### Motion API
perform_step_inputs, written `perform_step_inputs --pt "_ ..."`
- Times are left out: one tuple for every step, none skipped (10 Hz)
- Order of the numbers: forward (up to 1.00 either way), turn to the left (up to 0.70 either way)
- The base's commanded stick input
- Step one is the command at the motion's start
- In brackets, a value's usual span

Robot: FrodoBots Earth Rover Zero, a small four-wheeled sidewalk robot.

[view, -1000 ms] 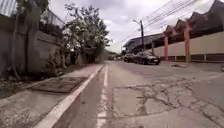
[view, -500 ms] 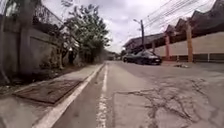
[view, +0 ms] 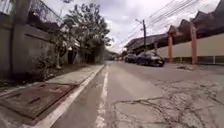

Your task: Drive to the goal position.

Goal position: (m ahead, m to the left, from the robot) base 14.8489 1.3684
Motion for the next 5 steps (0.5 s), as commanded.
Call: perform_step_inputs --pt "0.7 -0.02" --pt "0.7 -0.01" --pt "0.7 0.0" --pt "0.7 0.0" --pt "0.7 0.0"
